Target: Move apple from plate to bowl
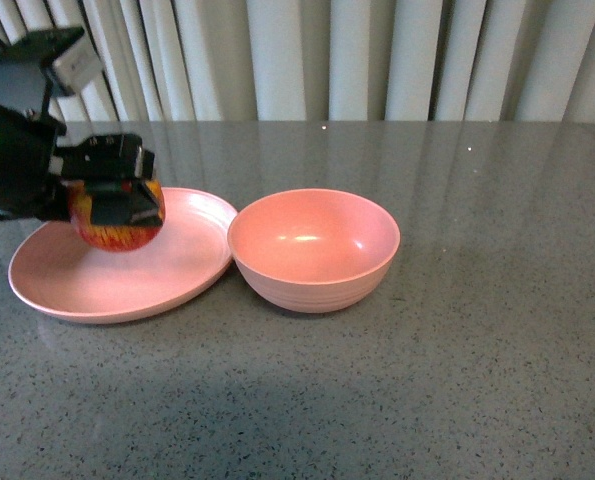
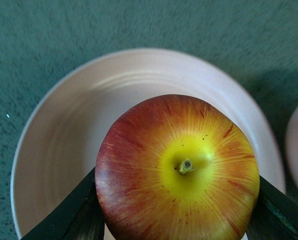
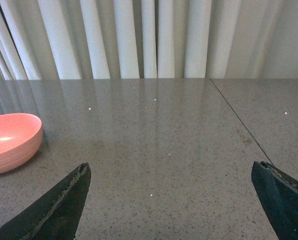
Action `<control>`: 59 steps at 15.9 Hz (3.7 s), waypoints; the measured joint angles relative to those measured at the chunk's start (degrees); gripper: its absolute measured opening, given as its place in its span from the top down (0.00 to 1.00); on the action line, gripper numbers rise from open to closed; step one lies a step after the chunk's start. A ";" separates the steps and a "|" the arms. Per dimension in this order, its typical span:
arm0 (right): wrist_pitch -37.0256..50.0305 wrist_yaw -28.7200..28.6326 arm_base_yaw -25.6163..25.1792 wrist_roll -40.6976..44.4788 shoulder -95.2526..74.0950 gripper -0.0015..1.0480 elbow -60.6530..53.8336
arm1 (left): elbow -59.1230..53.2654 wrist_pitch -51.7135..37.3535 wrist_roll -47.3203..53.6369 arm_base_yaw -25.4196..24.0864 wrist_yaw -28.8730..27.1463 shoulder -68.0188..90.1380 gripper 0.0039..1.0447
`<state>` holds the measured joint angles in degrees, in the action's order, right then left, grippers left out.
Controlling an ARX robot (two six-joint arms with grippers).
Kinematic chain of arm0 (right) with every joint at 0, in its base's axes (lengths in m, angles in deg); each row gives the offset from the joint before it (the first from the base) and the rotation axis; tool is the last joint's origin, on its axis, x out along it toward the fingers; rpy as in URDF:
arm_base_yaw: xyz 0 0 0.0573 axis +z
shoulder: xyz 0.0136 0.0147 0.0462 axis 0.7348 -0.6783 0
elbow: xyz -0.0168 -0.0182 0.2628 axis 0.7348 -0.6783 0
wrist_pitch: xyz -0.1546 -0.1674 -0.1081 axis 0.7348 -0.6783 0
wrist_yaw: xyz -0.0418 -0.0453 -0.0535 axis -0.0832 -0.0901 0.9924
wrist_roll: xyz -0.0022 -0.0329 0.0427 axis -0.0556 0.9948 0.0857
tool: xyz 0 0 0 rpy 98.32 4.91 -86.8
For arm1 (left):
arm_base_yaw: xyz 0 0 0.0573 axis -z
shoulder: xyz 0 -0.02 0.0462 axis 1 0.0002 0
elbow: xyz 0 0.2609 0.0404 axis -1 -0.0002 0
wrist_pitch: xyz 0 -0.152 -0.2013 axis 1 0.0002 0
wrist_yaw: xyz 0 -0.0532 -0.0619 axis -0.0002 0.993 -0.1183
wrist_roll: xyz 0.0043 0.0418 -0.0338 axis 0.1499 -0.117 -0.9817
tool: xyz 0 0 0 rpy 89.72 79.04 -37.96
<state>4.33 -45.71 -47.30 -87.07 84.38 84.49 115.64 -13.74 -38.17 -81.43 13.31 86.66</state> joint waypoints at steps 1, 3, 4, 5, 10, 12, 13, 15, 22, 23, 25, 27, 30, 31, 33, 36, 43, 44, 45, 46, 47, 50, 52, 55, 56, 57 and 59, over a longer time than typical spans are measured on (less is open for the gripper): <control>0.00 0.00 0.00 0.00 0.00 0.06 0.00 | 1.14 0.59 0.20 0.68 -0.11 -1.92 0.36; 0.00 -0.02 0.00 0.00 0.00 0.06 0.00 | 4.79 1.75 0.52 3.78 -0.85 -6.01 0.36; 0.00 0.00 0.00 0.00 0.00 0.06 0.00 | 6.16 2.43 0.74 6.21 -1.29 -7.50 0.36; 0.00 0.00 0.00 0.00 0.00 0.06 0.00 | 8.20 2.40 1.31 11.47 -1.81 -8.17 0.36; 0.00 0.00 0.00 0.00 0.00 0.06 0.00 | 12.02 2.40 0.02 21.64 -3.96 3.06 0.37; 0.00 -0.02 0.00 0.00 0.00 0.06 0.00 | 12.02 2.40 -0.07 21.20 -4.31 5.25 0.37; 0.02 0.00 0.00 0.00 0.00 0.06 0.00 | 12.02 2.34 -0.13 20.92 -4.31 5.70 0.37; 0.02 0.00 0.00 0.00 0.00 0.06 0.00 | 12.02 2.36 -0.15 20.70 -4.15 6.64 0.37; 0.00 0.00 0.00 0.00 0.00 0.06 0.00 | 12.02 3.26 -1.14 19.96 -3.37 9.88 0.37; 0.00 0.00 0.00 0.00 0.00 0.06 0.00 | 12.07 3.48 -1.20 19.69 -3.17 10.23 0.37; 0.00 -0.02 0.00 0.00 0.00 0.06 0.00 | 12.31 3.80 -1.25 19.65 -3.15 10.73 0.37; 0.00 -0.02 0.00 0.00 0.00 0.06 0.00 | 12.57 3.87 -1.66 19.34 -2.93 11.34 0.37; 0.00 -0.02 0.00 0.00 0.00 0.06 0.00 | 12.57 3.76 -2.10 19.47 -2.69 11.34 0.37; 0.00 0.00 0.00 0.00 0.00 0.06 0.00 | 12.57 3.61 -2.60 19.54 -2.54 11.34 0.30; 0.00 0.00 0.00 0.00 0.00 0.06 0.00 | 12.57 3.45 -2.64 19.58 -2.51 11.34 0.10; 0.00 -0.02 0.00 0.00 0.00 0.06 0.00 | 12.68 3.34 -2.67 19.58 -2.34 11.32 0.06; 0.00 -0.02 0.00 0.00 0.00 0.06 0.00 | 12.68 0.59 -2.60 19.58 -3.43 2.75 0.06; 0.00 -0.02 0.00 0.00 0.00 0.06 0.00 | 12.63 -0.20 -2.29 19.58 -3.89 0.28 0.06; 0.00 -0.02 0.00 0.00 0.00 0.06 0.00 | 12.22 -1.42 -1.29 19.58 -5.09 -2.27 0.06; 0.00 0.00 0.00 0.00 0.00 0.06 0.00 | 10.86 -3.10 -0.57 19.47 -6.62 -5.64 0.06; 0.00 -0.02 0.00 0.00 0.00 0.06 0.00 | 9.22 -4.22 0.04 19.30 -7.87 -8.63 0.06; 0.00 -0.02 0.00 0.00 0.00 0.06 0.00 | 2.19 -10.82 0.37 17.09 -13.53 -19.45 0.08; 0.00 0.00 0.00 0.00 0.00 0.06 0.00 | -10.56 -23.74 0.26 13.07 -24.65 -29.92 0.30; 0.00 -0.02 0.00 0.00 0.00 0.06 0.00 | -26.75 -29.70 0.15 7.32 -21.00 -38.29 0.63; 0.00 -0.02 0.00 0.00 0.00 0.06 0.00 | -31.21 -30.51 0.15 5.92 -19.08 -39.80 0.75; 0.00 0.00 0.00 0.00 0.00 0.06 0.00 | -34.62 -31.65 0.15 4.48 -17.44 -42.40 0.88; 0.02 -0.02 0.00 0.00 0.00 0.06 0.00 | -39.50 -33.35 0.00 1.53 -15.34 -47.45 0.99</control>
<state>4.35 -45.73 -47.30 -87.07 84.38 84.49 76.14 -47.09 -38.17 -79.90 -2.03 39.21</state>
